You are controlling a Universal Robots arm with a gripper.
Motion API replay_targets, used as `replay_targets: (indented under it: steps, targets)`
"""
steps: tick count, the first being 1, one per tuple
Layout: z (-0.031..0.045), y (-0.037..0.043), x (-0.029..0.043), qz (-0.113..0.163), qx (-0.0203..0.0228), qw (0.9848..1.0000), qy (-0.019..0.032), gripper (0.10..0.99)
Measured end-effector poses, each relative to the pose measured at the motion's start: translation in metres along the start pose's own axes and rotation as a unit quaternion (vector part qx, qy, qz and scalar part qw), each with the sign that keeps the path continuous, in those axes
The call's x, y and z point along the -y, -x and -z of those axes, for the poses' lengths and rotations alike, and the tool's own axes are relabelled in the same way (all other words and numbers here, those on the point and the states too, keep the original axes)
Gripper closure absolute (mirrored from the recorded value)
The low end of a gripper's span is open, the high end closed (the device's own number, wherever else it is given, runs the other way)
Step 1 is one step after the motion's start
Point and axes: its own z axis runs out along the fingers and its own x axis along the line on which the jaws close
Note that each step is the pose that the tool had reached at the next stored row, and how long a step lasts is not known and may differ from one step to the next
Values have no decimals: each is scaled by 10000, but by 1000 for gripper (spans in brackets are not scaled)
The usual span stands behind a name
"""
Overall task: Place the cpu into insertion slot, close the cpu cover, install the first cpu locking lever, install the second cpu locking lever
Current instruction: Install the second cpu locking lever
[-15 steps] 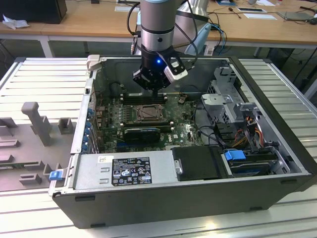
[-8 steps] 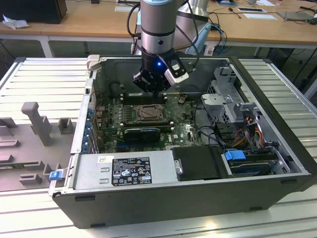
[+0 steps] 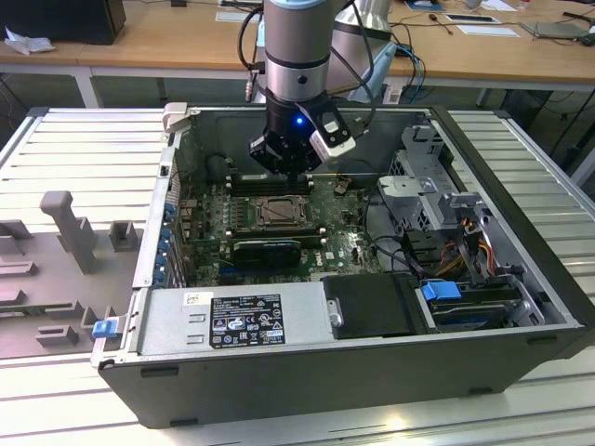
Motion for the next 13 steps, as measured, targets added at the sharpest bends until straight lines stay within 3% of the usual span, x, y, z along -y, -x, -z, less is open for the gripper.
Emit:
replay_targets:
  steps: [5,7,10,13]
  targets:
    - [7,-11,88,0,0,10000,0,980]
    - [14,-16,175,-1,-10,10000,0,980]
    - [7,-14,208,-7,-75,10000,9,980]
    - [-7,-6,233,-16,-170,9998,62,980]
